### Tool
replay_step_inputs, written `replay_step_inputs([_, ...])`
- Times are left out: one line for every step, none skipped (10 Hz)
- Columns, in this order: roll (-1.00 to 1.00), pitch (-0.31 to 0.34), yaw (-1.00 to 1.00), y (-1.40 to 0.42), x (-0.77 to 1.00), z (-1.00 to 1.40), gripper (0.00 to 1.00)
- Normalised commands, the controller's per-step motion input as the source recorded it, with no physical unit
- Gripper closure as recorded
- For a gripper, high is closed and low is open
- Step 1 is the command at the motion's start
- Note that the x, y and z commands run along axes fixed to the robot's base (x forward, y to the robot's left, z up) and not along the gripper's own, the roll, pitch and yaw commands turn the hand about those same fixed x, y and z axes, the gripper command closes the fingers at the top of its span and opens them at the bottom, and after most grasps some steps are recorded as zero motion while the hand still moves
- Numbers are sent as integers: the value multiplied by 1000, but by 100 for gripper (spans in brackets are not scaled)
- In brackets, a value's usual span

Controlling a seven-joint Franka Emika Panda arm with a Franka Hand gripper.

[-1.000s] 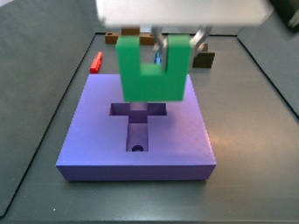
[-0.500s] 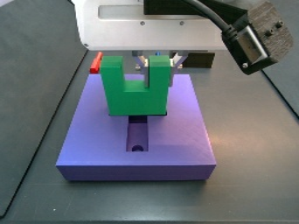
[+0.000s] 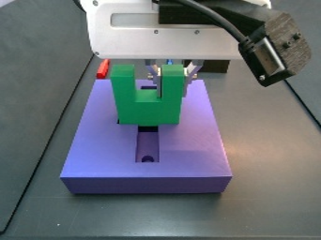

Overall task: Pick up the green object. Move up. Place the green object on the fixture. Regrasp the green object. Move to above the board. Insert the green object.
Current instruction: Insert the green object.

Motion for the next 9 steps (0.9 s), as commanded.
replay_step_inputs([-39, -103, -6, 0, -37, -460, 100])
replay_step_inputs([-77, -181, 0, 0, -103, -723, 100])
replay_step_inputs([-94, -184, 0, 0, -97, -783, 100])
replay_step_inputs([-83, -183, 0, 0, -91, -814, 100])
replay_step_inputs([-41, -167, 0, 37, -103, -900, 100])
replay_step_inputs([-23, -173, 0, 0, -140, -889, 100])
replay_step_inputs([0, -84, 0, 0, -109, -406, 100])
replay_step_inputs([-7, 0, 0, 0, 0, 0, 100])
replay_step_inputs([0, 0, 0, 0, 0, 0, 100])
